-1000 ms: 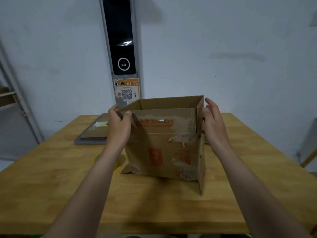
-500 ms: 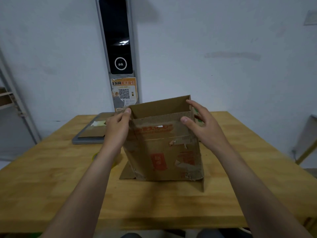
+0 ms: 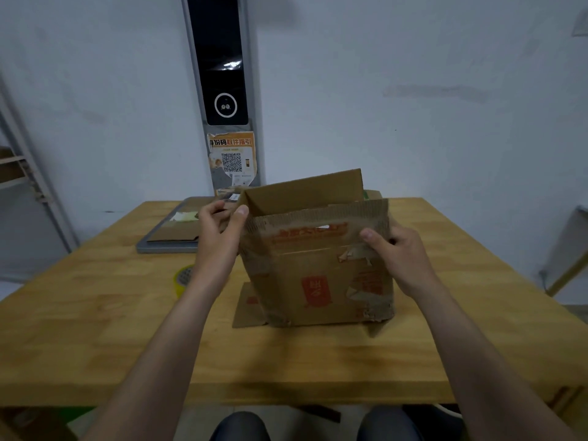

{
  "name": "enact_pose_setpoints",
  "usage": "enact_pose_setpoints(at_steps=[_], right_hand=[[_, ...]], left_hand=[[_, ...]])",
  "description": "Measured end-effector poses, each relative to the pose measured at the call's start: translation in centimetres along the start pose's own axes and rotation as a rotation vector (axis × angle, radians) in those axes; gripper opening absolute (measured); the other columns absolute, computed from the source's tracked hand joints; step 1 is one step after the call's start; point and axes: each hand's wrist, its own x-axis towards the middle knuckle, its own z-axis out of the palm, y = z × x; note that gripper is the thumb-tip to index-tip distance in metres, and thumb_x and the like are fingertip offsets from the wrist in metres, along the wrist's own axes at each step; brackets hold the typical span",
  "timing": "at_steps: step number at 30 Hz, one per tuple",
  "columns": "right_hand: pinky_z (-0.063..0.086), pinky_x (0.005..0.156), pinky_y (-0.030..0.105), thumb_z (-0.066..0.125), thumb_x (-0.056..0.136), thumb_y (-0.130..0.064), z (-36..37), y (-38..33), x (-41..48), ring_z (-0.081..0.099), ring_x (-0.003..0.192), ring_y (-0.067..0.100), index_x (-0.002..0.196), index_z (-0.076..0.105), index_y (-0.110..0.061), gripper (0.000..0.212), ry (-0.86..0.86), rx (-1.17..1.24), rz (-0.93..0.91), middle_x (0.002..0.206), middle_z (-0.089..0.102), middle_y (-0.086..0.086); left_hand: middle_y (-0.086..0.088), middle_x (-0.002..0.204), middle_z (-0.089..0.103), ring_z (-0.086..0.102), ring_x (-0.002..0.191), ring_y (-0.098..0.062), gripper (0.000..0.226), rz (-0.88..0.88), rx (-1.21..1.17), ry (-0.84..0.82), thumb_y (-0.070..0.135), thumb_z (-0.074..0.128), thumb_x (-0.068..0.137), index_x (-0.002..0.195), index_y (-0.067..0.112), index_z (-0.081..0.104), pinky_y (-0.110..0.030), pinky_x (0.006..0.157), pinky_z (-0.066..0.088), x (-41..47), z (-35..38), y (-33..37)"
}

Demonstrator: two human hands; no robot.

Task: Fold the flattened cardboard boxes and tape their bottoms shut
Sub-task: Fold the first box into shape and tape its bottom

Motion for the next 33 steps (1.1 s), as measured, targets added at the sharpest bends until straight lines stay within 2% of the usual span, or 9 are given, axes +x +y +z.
enact_pose_setpoints(at_steps=[4,8,11,14,18,20,22,26,33], right_hand=[[0.059,0.088,0.029,0.069,0.093,-0.03,0.0,2.3,-0.8,0.064,0.123,0.016,0.126,0.073,-0.018,0.035,-0.046,0.162,-0.036,0.138,0.064,-0.012],[0.058,0.095,0.045,0.073,0.087,-0.025,-0.3,5.0,-1.9,0.062,0.126,0.019,0.106,0.082,-0.02,0.021,-0.03,0.182,0.038,0.143,0.062,-0.006],[0.056,0.098,0.04,0.076,0.086,-0.017,-1.6,5.6,-1.4,0.054,0.136,0.018,0.107,0.081,-0.01,0.023,-0.136,0.164,-0.001,0.152,0.052,-0.011],[0.054,0.1,0.032,0.077,0.086,-0.008,-3.0,5.3,-0.7,0.049,0.14,0.014,0.111,0.077,-0.001,0.027,-0.26,0.136,0.001,0.155,0.048,-0.013],[0.053,0.099,0.026,0.078,0.082,-0.008,-3.9,4.5,0.2,0.053,0.135,0.01,0.12,0.075,-0.009,0.038,-0.283,0.127,0.026,0.153,0.05,-0.015],[0.052,0.102,0.026,0.079,0.08,-0.012,-3.7,4.3,0.6,0.054,0.134,0.006,0.119,0.076,-0.011,0.04,-0.259,0.11,0.027,0.15,0.053,-0.016],[0.052,0.103,0.028,0.079,0.079,-0.013,-3.4,4.5,0.9,0.054,0.134,0.005,0.118,0.076,-0.009,0.039,-0.251,0.104,0.037,0.148,0.056,-0.016],[0.052,0.104,0.029,0.079,0.08,-0.014,-3.2,5.0,0.9,0.057,0.131,0.006,0.128,0.07,-0.009,0.049,-0.254,0.099,0.044,0.144,0.059,-0.015],[0.053,0.095,0.021,0.077,0.084,-0.007,-3.3,4.7,0.9,0.058,0.13,0.009,0.136,0.066,-0.02,0.055,-0.28,0.119,0.058,0.142,0.062,-0.009]], left_hand=[[0.022,0.125,0.064,0.059,0.121,-0.007,0.059,0.027,0.033,-0.061,0.081,0.046,0.079,0.125,0.047,0.06,-0.046,0.1,0.053,0.1,0.0,0.2],[0.04,0.115,0.061,0.056,0.11,0.016,0.058,0.128,0.169,-0.171,0.082,0.037,0.086,0.126,0.048,0.061,-0.047,0.104,0.05,0.1,-0.2,0.0],[0.036,0.128,0.058,0.054,0.126,0.003,0.065,0.155,0.176,-0.207,0.083,0.034,0.088,0.136,0.047,0.057,-0.046,0.105,0.049,0.1,-0.2,-0.6],[0.02,0.135,0.064,0.058,0.128,-0.006,0.066,0.102,0.02,-0.234,0.084,0.026,0.089,0.131,0.049,0.063,-0.044,0.099,0.05,0.5,-0.4,-1.0],[0.007,0.122,0.074,0.068,0.118,-0.015,0.046,-0.015,-0.078,-0.17,0.062,0.036,0.096,0.103,0.04,0.077,-0.04,0.079,0.054,2.6,-0.9,-0.7],[0.004,0.131,0.067,0.061,0.125,-0.018,0.034,0.056,0.057,-0.171,0.05,0.042,0.102,0.108,0.042,0.074,-0.038,0.087,0.052,4.3,-1.2,-1.0],[0.004,0.137,0.057,0.052,0.13,-0.014,0.032,0.169,0.232,-0.218,0.041,0.038,0.109,0.115,0.045,0.069,-0.04,0.105,0.045,5.9,-1.3,-1.5],[0.005,0.136,0.051,0.046,0.131,-0.019,0.035,0.133,0.406,-0.3,0.048,0.03,0.109,0.111,0.048,0.065,-0.052,0.109,0.041,8.4,-1.1,-1.6],[0.001,0.139,0.052,0.048,0.128,-0.017,0.047,0.106,0.455,-0.38,0.059,0.02,0.107,0.108,0.039,0.062,-0.042,0.108,0.038,10.3,-0.4,-1.1]])
